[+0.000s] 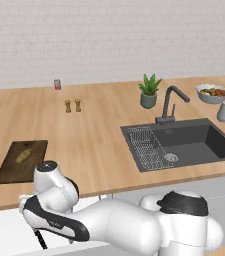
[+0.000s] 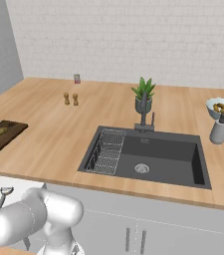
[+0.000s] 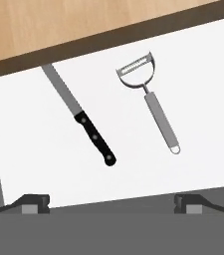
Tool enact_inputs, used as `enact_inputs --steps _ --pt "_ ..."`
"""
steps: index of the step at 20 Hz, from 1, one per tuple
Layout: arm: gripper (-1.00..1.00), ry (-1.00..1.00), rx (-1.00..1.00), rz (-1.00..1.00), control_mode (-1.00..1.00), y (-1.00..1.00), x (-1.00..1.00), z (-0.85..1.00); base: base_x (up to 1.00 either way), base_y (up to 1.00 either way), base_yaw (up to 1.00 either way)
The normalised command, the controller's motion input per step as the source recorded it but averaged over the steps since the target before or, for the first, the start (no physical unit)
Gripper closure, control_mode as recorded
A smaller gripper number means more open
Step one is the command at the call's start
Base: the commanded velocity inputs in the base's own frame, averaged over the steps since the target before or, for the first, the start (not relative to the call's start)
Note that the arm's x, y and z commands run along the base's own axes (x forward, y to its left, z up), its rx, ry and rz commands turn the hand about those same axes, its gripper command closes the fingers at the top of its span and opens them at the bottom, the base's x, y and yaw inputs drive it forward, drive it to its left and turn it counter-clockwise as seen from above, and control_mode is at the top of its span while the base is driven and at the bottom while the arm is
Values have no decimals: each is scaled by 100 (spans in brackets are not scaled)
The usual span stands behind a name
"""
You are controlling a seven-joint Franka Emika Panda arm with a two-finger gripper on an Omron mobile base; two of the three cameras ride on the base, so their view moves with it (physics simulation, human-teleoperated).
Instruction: Place the appropriate cutting tool for cutting the potato skin on the cutting board.
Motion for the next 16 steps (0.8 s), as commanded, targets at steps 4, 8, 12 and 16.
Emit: enact_inputs --steps 4,8,12,16 --pt "-100 5 -1 -1 -100 13 0 -15 0 0 0" --pt "-100 0 -6 0 -100 -2 0 -20 0 0 0" --pt "-100 0 -8 0 -100 -44 -3 -33 0 0 0" --pt "-100 0 -2 0 -100 -55 0 -35 0 0 0"
